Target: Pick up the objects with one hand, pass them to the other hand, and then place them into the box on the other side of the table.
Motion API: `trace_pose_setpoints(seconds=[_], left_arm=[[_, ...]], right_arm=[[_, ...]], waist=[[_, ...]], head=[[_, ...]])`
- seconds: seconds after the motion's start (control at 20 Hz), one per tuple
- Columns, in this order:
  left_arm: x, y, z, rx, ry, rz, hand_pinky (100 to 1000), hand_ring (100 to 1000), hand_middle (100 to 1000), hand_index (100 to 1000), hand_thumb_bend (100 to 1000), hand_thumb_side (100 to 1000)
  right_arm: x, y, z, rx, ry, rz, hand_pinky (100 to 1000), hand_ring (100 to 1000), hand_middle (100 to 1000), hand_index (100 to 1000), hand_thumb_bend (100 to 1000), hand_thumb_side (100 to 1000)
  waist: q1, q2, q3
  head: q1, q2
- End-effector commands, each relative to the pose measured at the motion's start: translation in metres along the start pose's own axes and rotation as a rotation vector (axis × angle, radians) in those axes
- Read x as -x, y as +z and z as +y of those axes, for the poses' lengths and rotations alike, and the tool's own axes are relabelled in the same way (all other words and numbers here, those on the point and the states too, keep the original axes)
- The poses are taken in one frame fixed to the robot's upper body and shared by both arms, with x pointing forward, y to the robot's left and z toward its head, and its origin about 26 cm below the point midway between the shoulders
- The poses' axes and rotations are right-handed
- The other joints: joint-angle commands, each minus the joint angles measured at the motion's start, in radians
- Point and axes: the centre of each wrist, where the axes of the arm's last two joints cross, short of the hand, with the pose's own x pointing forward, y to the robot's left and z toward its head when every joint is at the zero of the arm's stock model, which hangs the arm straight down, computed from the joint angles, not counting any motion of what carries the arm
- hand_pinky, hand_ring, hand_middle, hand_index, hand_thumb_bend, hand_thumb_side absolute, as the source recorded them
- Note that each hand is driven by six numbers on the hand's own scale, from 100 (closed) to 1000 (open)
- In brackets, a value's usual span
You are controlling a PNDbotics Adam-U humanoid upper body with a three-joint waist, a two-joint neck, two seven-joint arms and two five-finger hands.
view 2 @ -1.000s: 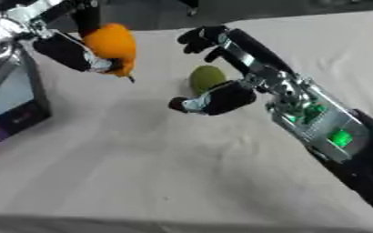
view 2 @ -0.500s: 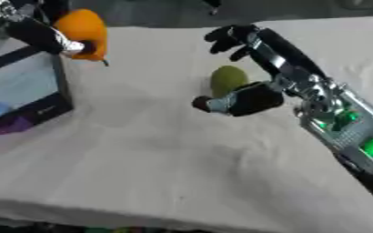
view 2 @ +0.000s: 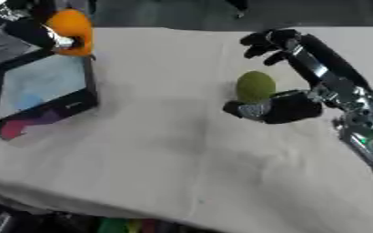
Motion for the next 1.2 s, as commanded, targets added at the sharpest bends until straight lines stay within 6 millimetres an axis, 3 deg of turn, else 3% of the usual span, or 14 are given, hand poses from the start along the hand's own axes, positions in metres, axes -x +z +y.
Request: trace_pose_setpoints(seconds=[0.05, 0.6, 0.7, 0.85, 0.95, 1.05, 1.15, 1.2], left_arm=[[0.019, -0.004, 0.019, -0.074, -0.015, 0.063, 574, 375, 337, 343, 618, 100], [0.070, -0.012, 0.009, -0.098, -0.030, 0.227, 592, 398, 362, 375, 621, 100], [0.077, -0.013, 0.007, -0.102, -0.032, 0.244, 609, 436, 403, 431, 623, 100], [0.083, -0.014, 0.004, -0.096, -0.062, 0.250, 727, 605, 578, 663, 675, 100], [0.084, -0.014, 0.003, -0.093, -0.107, 0.244, 780, 680, 643, 733, 809, 100], [0.086, -0.014, 0.004, -0.097, -0.144, 0.246, 806, 732, 698, 784, 868, 100], [0.088, -0.014, 0.004, -0.100, -0.169, 0.258, 825, 760, 728, 811, 855, 150], [0.089, -0.014, 0.004, -0.099, -0.177, 0.264, 831, 765, 735, 818, 858, 230]], right_arm=[[-0.005, 0.002, -0.011, 0.036, 0.030, -0.017, 741, 807, 667, 819, 645, 217], [0.002, 0.007, -0.018, 0.095, 0.069, -0.005, 744, 807, 668, 819, 667, 205], [0.002, 0.007, -0.018, 0.102, 0.066, -0.005, 743, 807, 667, 819, 667, 204], [0.002, 0.008, -0.019, 0.110, 0.061, -0.005, 742, 807, 666, 818, 659, 205], [0.002, 0.008, -0.020, 0.113, 0.058, -0.003, 741, 806, 665, 818, 667, 202], [0.003, 0.008, -0.020, 0.116, 0.056, -0.002, 741, 806, 664, 818, 666, 201], [0.003, 0.008, -0.020, 0.118, 0.054, -0.002, 740, 805, 664, 817, 665, 201], [0.003, 0.009, -0.020, 0.119, 0.053, -0.002, 740, 805, 663, 817, 664, 202]], waist=[[-0.020, 0.002, -0.001], [-0.036, 0.017, -0.019], [-0.036, 0.018, -0.021], [-0.035, 0.019, -0.022], [-0.035, 0.019, -0.023], [-0.034, 0.019, -0.024], [-0.034, 0.018, -0.026], [-0.033, 0.017, -0.026]], head=[[0.024, -0.017], [0.064, -0.037], [0.066, -0.037], [0.065, -0.037], [0.063, -0.036], [0.060, -0.034], [0.056, -0.033], [0.055, -0.033]])
